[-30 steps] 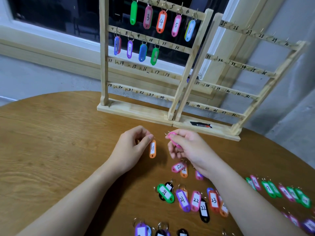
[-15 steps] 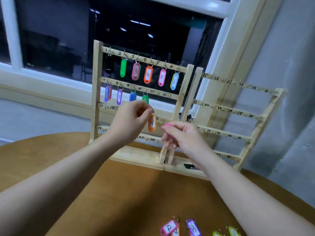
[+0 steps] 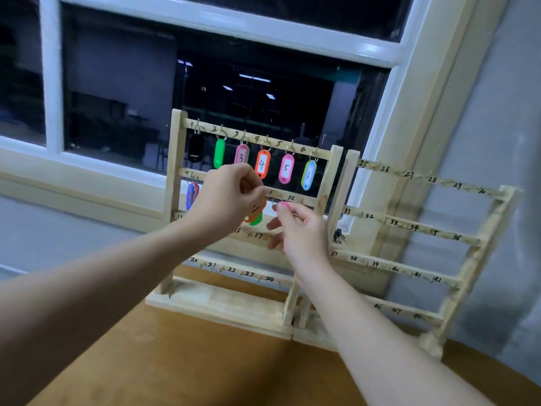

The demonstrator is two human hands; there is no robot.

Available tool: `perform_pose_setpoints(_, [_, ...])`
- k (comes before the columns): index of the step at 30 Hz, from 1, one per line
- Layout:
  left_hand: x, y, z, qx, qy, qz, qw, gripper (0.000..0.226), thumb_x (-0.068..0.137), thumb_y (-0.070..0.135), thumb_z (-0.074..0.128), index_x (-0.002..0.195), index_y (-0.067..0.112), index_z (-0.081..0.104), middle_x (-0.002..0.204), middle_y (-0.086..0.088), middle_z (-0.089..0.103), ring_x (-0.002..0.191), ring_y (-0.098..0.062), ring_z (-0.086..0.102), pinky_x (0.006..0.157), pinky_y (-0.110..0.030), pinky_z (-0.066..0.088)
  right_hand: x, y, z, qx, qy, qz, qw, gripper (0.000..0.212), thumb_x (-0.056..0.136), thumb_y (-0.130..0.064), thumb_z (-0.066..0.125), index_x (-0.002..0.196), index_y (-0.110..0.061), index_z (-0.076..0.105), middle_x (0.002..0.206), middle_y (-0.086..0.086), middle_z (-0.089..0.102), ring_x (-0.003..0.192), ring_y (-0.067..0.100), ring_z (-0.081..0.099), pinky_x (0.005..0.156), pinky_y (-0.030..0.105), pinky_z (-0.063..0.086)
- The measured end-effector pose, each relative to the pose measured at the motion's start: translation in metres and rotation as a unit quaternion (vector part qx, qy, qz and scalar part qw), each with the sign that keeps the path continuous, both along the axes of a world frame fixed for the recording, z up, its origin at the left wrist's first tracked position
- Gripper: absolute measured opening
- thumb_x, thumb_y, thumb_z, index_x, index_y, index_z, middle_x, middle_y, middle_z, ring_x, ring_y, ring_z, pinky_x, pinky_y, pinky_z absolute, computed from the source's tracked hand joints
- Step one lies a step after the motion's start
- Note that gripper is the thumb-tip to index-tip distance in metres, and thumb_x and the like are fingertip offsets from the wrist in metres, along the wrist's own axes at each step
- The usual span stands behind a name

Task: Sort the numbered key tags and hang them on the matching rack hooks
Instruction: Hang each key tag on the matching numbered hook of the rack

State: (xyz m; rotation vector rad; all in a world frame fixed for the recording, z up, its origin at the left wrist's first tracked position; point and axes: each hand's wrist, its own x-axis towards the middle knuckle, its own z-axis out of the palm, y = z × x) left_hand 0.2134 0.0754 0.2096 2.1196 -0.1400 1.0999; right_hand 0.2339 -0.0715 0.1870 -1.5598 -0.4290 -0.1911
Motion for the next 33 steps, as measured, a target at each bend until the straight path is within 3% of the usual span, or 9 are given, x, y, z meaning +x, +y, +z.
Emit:
perform_pose_setpoints(3, [0.003,0.004,0.0,-0.019,0.02,-0.009,1.0,0.014,0.092,0.03,0.071,0.09,0.016,0.071,0.085,0.004,0.072,0.083,-0.011,0.069,0.07,-0.026,0.059,0.003,0.007,0.001,0.021,-0.006,-0.018,1.0,0.014,0.102,-0.02,0.059,0.095,-0.02,0.071,0.074,0.003,0.067,0.043,0.016,0.055,0.042,0.02,0.044])
perform_pose_setpoints(6, [0.005,0.005,0.0,-0.025,0.029,-0.013,0.999,0.014,0.094,0.03,0.069,0.09,0.017,0.07,0.085,0.005,0.071,0.083,-0.009,0.069,0.066,-0.019,0.054,0.008,0.01,0.002,0.019,-0.007,-0.046,0.999,0.015,0.102,-0.022,0.058,0.098,-0.017,0.072,0.074,0.002,0.068,0.047,0.019,0.056,0.044,0.019,0.046])
perform_pose_setpoints(10, [0.009,0.004,0.001,-0.058,0.033,-0.03,0.997,0.016,0.095,0.028,0.067,0.093,0.013,0.071,0.087,0.002,0.072,0.083,-0.011,0.07,0.069,-0.021,0.054,0.009,0.011,0.002,0.009,-0.004,-0.063,0.998,0.022,0.102,-0.023,0.057,0.084,-0.023,0.069,0.072,-0.001,0.068,0.041,0.014,0.056,0.044,0.02,0.046])
perform_pose_setpoints(14, [0.013,-0.006,0.004,-0.048,0.035,-0.021,0.998,0.019,0.096,0.03,0.066,0.093,0.012,0.071,0.087,0.001,0.071,0.082,-0.011,0.068,0.067,-0.019,0.051,0.01,0.009,0.001,-0.008,0.02,-0.058,0.998,0.02,0.102,-0.022,0.057,0.087,-0.025,0.07,0.074,0.0,0.069,0.039,0.011,0.055,0.041,0.017,0.045])
perform_pose_setpoints(20, [0.02,-0.015,0.006,0.001,0.043,0.018,0.999,0.014,0.097,0.028,0.066,0.089,0.018,0.072,0.075,0.008,0.068,0.064,-0.002,0.062,0.052,-0.01,0.044,0.008,0.003,-0.003,-0.038,0.022,-0.055,0.998,0.027,0.105,-0.029,0.055,0.081,-0.034,0.066,0.076,0.005,0.073,0.047,0.016,0.059,0.039,0.017,0.039])
perform_pose_setpoints(23, [0.022,-0.021,0.009,-0.008,0.042,0.034,0.999,0.015,0.097,0.027,0.066,0.09,0.016,0.073,0.071,0.012,0.066,0.064,-0.002,0.065,0.059,-0.018,0.053,0.008,0.0,-0.004,-0.055,0.016,-0.046,0.997,0.027,0.105,-0.031,0.053,0.084,-0.027,0.069,0.071,0.004,0.071,0.045,0.017,0.059,0.038,0.017,0.037])
perform_pose_setpoints(27, [0.02,-0.029,0.014,0.017,0.064,0.073,0.995,0.021,0.099,0.03,0.062,0.088,0.015,0.073,0.068,0.002,0.071,0.054,-0.017,0.067,0.061,-0.04,0.061,0.007,-0.007,-0.007,-0.083,0.008,-0.044,0.996,0.038,0.106,-0.039,0.051,0.085,-0.014,0.072,0.061,-0.001,0.068,0.042,0.018,0.057,0.041,0.021,0.041])
perform_pose_setpoints(33, [0.018,-0.034,0.016,0.074,0.084,0.114,0.987,0.024,0.1,0.026,0.059,0.086,0.013,0.074,0.066,-0.002,0.069,0.057,-0.022,0.067,0.061,-0.042,0.06,0.006,-0.012,-0.014,-0.071,0.005,-0.028,0.997,0.036,0.102,-0.049,0.054,0.088,-0.023,0.074,0.063,0.003,0.069,0.041,0.021,0.057,0.05,0.034,0.046])
